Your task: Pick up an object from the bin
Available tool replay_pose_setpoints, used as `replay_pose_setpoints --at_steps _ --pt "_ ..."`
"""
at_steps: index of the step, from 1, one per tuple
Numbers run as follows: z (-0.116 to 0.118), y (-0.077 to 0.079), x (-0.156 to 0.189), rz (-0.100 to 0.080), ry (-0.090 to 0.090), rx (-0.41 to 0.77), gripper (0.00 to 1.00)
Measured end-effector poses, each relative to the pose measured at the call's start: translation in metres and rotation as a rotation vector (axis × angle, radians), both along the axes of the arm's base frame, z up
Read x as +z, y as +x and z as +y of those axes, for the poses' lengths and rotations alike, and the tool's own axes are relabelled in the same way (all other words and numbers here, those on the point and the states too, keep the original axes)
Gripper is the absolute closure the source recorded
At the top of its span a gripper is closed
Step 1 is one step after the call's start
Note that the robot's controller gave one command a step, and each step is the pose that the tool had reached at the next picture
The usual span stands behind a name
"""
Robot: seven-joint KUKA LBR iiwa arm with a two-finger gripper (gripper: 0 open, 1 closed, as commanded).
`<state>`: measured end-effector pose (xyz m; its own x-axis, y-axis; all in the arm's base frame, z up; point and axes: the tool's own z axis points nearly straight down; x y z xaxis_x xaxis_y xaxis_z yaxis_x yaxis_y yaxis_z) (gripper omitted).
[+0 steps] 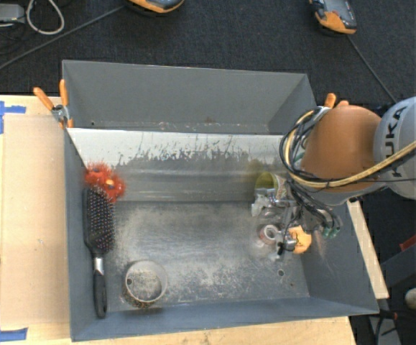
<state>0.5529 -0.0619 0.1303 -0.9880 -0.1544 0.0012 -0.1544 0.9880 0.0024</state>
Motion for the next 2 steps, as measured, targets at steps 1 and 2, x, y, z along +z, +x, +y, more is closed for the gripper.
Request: replay_pose_setpoints --at_steps 1,2 --pt "-0.070 0.018 -0.021 -0.009 0.001 0.105 0.00" --pt "-0.090 0.025 -0.018 -0.007 0.002 0.074 0.00"
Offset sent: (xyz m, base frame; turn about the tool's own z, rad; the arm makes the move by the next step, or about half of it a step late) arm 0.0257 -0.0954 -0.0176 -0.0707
